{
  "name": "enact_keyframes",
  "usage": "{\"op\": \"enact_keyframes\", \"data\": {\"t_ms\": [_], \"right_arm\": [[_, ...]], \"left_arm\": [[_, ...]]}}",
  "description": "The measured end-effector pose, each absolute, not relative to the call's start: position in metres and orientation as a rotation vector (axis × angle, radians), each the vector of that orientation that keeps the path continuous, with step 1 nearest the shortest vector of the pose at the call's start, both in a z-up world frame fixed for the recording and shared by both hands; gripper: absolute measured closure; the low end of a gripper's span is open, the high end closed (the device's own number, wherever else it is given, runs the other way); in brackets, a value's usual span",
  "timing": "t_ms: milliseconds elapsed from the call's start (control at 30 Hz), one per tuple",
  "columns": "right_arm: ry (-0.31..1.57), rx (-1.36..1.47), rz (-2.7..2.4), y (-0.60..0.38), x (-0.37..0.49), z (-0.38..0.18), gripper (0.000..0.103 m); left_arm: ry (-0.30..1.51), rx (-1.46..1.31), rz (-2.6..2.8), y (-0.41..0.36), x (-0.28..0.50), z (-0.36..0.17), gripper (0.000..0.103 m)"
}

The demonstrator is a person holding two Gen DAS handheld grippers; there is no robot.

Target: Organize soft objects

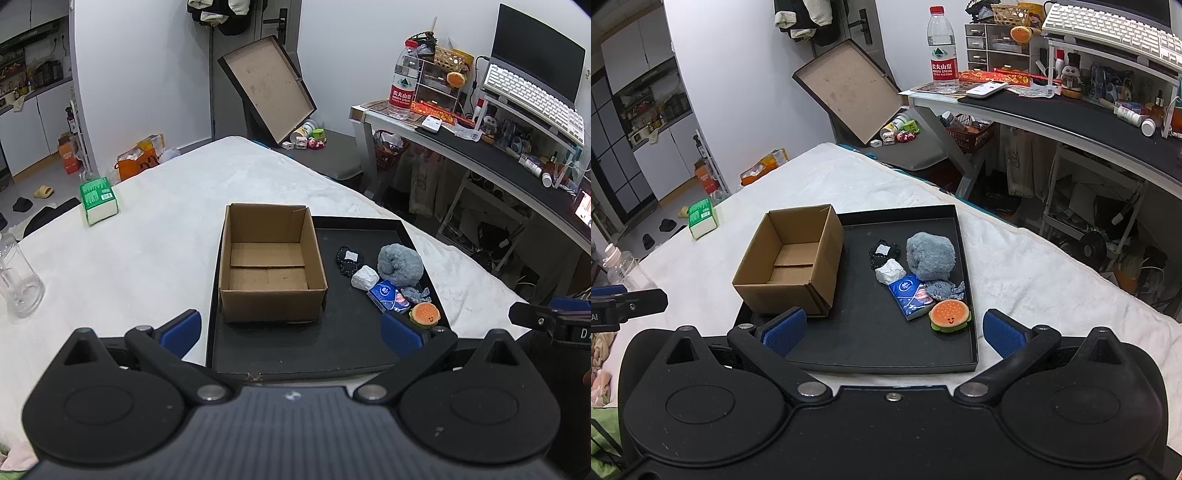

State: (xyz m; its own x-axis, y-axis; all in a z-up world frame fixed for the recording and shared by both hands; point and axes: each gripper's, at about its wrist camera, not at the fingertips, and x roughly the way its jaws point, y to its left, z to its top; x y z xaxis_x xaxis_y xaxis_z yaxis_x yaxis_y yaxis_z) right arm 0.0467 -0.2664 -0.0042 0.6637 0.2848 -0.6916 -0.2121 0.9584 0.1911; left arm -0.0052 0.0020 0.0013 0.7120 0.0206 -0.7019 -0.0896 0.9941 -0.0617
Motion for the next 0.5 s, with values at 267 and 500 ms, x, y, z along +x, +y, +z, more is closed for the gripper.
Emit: {"op": "enact_keyframes", "data": {"t_ms": [267, 500], "right_arm": [[0.794, 0.091, 0.277, -0.2664, 0.0473, -0.0041, 0.000], [0.783, 0.102, 0.291, -0.2683, 0.0494, -0.0046, 0.000]], "left_arm": [[0.777, -0.097, 0.060, 0.0023, -0.0043, 0.0029, 0.000], [0.781, -0.095, 0.056, 0.0023, -0.0014, 0.0055, 0.000]]}}
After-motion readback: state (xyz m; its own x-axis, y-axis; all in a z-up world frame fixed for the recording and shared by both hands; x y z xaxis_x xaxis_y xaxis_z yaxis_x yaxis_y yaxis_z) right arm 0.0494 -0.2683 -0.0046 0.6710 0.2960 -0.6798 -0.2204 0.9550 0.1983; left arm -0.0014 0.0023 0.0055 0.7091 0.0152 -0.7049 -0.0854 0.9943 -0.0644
